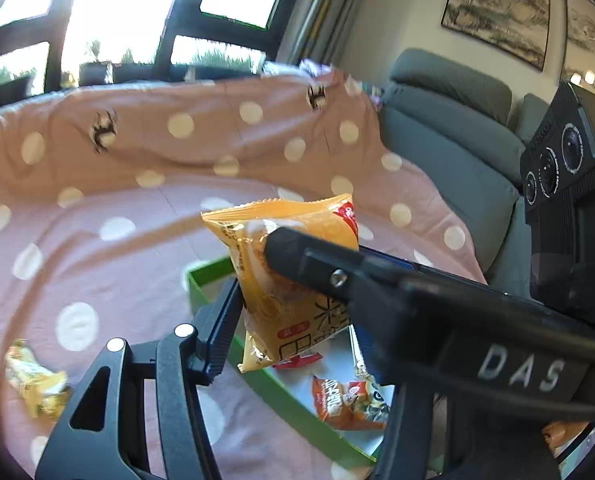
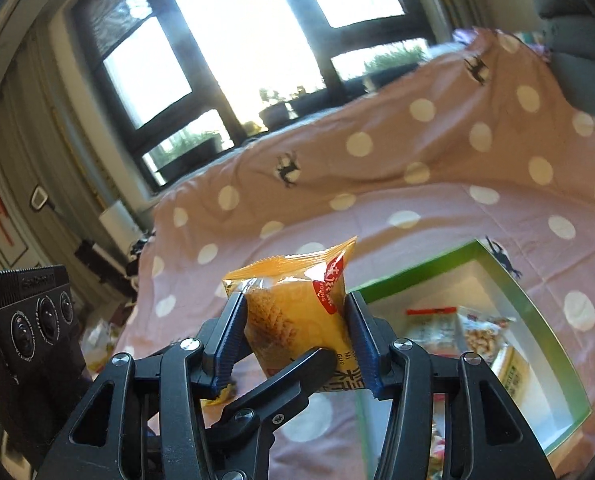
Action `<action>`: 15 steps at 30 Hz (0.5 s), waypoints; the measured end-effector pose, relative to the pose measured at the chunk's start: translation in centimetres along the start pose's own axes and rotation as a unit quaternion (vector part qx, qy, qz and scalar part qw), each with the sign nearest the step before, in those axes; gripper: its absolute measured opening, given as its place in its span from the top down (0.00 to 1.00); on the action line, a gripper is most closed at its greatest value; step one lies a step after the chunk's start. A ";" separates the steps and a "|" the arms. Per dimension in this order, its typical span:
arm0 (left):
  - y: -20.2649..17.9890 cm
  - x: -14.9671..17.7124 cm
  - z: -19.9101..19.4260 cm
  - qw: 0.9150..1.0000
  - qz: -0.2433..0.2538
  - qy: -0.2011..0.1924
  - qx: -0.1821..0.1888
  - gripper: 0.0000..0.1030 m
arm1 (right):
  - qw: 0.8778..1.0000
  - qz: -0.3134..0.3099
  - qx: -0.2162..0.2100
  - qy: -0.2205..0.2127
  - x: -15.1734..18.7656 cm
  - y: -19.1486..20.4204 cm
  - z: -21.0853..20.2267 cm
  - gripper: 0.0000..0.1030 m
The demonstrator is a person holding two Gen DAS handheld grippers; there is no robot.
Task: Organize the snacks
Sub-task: 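Carry the rice-cake packet into the box and open the right gripper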
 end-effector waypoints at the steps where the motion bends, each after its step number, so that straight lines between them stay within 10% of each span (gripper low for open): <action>1: 0.0 0.0 0.9 1.000 -0.004 0.007 0.004 0.48 | 1.000 0.011 0.003 0.003 -0.2 -0.8 0.3 0.54; 15: -1.2 1.5 9.2 0.995 -0.022 0.097 0.021 0.54 | 0.990 0.126 0.032 0.049 0.0 -11.0 3.5 0.64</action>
Point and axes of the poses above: each gripper's, at about its wrist camera, not at the fingertips, and z roughly the way its jaws point, y to its left, x to its underside, the point moved 3 cm from there along z, roughly the way its jaws point, and after that the axes turned 6 degrees about z, right-handed, at the moved point
